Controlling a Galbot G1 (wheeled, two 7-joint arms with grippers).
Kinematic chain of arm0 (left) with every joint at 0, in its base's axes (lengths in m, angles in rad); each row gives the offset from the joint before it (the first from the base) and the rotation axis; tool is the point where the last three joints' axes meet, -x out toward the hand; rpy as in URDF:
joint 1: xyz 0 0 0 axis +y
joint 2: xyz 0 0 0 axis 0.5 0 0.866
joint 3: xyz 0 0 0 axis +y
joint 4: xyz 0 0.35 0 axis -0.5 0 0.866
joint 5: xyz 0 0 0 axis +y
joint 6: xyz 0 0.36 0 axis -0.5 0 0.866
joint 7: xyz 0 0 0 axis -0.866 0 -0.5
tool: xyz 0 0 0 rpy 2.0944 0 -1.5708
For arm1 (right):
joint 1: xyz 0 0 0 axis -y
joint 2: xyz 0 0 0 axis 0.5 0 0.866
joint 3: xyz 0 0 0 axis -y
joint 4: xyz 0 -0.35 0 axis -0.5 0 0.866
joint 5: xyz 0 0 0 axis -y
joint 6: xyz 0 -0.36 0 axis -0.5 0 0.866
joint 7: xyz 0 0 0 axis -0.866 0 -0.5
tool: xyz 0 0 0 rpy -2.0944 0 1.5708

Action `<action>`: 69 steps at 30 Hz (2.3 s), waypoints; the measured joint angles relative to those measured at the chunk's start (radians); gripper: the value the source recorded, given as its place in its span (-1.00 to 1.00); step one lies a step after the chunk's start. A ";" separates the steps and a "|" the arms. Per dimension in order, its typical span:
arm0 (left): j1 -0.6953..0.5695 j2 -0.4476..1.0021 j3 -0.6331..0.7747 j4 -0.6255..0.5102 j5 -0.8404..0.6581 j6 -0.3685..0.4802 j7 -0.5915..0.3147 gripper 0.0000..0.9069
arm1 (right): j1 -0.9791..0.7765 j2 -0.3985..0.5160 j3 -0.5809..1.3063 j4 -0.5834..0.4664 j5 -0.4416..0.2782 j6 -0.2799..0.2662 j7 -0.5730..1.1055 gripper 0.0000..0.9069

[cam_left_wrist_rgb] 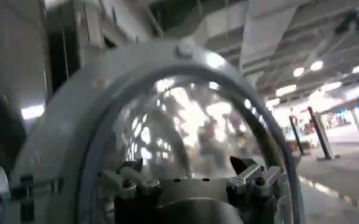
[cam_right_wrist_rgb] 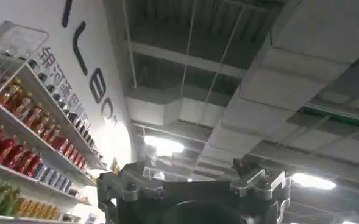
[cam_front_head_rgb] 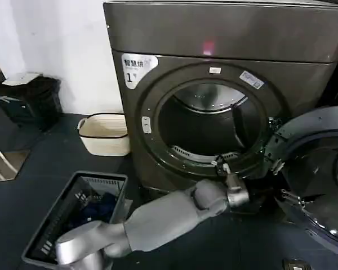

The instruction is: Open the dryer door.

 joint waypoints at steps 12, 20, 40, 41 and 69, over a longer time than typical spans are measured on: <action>0.015 0.097 0.041 -0.081 -0.088 -0.068 0.071 1.00 | -0.004 -0.003 0.002 0.000 0.005 0.000 0.000 1.00; 0.011 0.227 0.049 -0.171 -0.087 -0.036 0.066 1.00 | 0.002 -0.011 0.001 -0.001 -0.015 0.008 0.000 1.00; -0.159 0.787 0.243 -0.463 0.036 0.210 -0.105 1.00 | 0.003 -0.013 0.011 0.000 -0.038 0.021 -0.005 1.00; -0.169 0.813 0.256 -0.470 0.040 0.236 -0.122 1.00 | 0.001 -0.015 0.015 -0.001 -0.045 0.025 -0.005 1.00; -0.707 1.285 0.901 -0.516 0.091 0.427 -0.102 1.00 | -0.026 -0.051 0.061 -0.039 -0.093 0.056 -0.005 1.00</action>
